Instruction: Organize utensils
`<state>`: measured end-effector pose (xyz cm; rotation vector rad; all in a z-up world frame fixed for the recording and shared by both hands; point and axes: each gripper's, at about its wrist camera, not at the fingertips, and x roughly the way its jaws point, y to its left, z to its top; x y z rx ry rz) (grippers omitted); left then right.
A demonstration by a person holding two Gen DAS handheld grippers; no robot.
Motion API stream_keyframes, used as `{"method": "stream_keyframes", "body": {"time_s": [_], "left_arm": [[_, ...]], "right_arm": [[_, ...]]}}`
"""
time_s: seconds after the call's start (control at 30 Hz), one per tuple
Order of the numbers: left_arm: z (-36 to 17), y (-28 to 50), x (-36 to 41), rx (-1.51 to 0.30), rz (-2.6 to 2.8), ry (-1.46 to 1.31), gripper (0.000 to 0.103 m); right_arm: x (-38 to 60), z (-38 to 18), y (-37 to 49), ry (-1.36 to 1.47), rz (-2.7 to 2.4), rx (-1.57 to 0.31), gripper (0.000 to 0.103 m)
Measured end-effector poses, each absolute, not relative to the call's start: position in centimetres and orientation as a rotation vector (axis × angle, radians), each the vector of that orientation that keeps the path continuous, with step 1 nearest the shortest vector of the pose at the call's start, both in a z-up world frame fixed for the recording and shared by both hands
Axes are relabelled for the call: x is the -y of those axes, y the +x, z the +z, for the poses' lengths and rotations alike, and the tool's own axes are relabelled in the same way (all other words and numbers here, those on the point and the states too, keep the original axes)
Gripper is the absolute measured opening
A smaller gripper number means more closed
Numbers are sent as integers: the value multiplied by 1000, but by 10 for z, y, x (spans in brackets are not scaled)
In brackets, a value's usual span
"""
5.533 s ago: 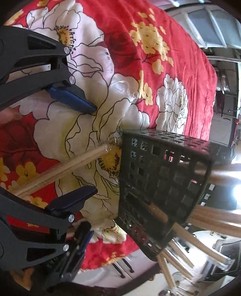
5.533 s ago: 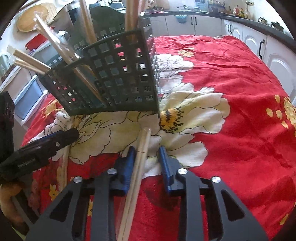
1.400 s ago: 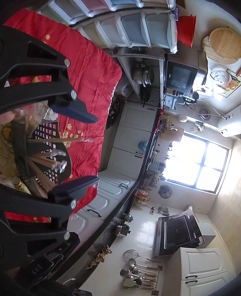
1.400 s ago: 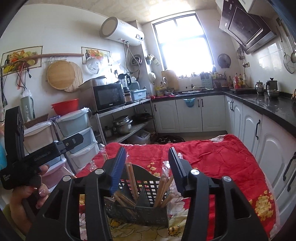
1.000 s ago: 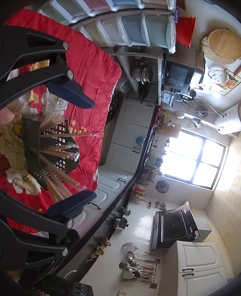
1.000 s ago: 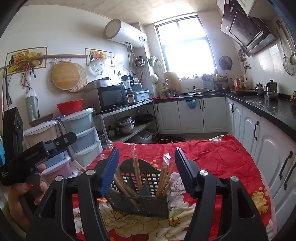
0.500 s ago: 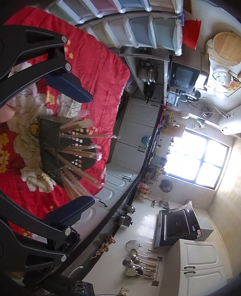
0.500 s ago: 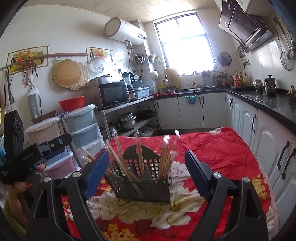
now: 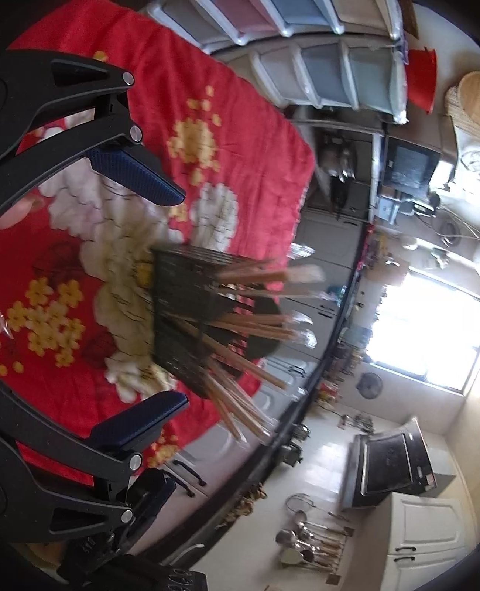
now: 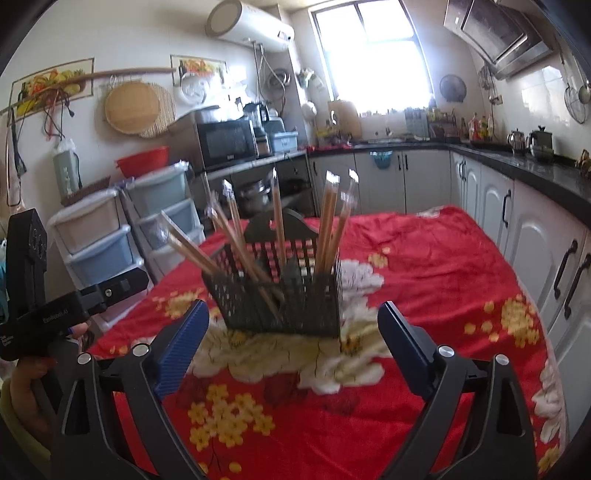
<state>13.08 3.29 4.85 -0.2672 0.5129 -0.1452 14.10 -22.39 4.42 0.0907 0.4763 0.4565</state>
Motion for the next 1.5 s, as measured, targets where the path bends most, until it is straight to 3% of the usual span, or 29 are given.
{"method": "stream_keyframes", "body": {"time_s": [0.67, 1.5], "left_arm": [[-10, 106, -24, -589, -38, -199, 92], [3, 56, -1, -246, -34, -150, 92]], "right_arm": [[224, -19, 131, 30, 399, -604, 93], [233, 3, 54, 30, 281, -96, 97]]}}
